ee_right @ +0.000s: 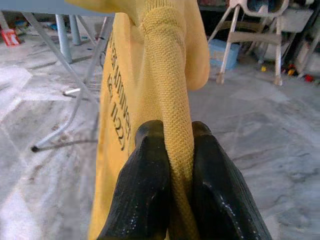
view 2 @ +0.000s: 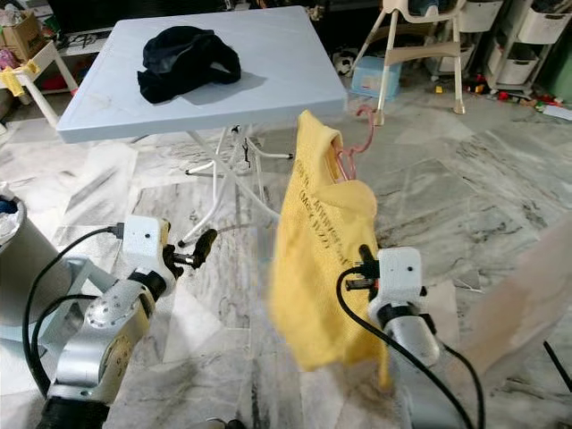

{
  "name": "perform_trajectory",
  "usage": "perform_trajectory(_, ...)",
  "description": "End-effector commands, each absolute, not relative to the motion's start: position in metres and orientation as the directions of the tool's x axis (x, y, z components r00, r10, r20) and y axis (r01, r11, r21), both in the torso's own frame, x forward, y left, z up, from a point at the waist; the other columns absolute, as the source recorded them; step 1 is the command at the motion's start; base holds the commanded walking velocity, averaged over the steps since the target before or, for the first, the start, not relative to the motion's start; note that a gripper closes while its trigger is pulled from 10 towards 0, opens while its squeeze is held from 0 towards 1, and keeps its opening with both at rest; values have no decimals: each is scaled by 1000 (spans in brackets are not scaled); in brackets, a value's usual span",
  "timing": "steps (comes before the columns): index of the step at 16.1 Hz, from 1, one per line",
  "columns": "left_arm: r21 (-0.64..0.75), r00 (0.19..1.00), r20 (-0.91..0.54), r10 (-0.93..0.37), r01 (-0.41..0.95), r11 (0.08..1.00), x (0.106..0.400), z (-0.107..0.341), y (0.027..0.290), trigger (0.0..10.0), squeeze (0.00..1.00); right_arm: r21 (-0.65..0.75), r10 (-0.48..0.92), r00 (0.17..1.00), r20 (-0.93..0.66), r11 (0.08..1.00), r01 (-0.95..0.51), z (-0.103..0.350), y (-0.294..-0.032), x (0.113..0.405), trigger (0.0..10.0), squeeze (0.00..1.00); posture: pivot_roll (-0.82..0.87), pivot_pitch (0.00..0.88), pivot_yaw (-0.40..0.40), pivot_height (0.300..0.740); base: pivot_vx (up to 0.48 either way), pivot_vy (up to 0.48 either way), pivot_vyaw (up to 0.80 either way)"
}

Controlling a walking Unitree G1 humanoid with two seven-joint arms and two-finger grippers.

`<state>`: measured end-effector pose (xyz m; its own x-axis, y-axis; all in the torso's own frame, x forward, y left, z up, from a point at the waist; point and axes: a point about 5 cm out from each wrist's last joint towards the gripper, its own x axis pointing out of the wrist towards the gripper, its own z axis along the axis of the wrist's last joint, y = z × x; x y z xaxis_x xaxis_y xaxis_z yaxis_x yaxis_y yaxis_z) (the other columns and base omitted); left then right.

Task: Hang hanger

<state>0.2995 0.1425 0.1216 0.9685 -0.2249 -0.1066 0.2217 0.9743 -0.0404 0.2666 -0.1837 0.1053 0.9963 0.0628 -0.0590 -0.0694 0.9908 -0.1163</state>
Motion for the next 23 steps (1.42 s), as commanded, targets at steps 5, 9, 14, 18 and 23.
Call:
perform_trajectory(5,-73,974,-87,-207,201,977,304,126,151,10000,0,-139,63,998,22,988,-60,124,-186,268,10000,0,-115,88,84,740,0,100,-640)
perform_trajectory(9,-79,973,-93,-210,204,976,304,125,151,10000,0,-131,77,997,11,989,-75,120,-180,266,10000,0,-116,92,86,740,0,288,-800)
perform_trajectory(14,-83,974,-98,-205,198,977,304,123,151,10000,0,-134,81,997,9,988,-79,121,-181,267,10000,0,-118,89,81,740,0,370,-800)
perform_trajectory(18,-86,974,-93,-205,197,977,306,124,150,10000,0,-137,81,997,16,987,-78,122,-180,270,10000,0,-117,84,80,740,0,338,-800)
perform_trajectory(23,-89,974,-57,-220,215,973,305,128,140,10000,0,-141,85,996,20,987,-82,122,-178,270,10000,0,-118,81,82,740,0,0,-428)
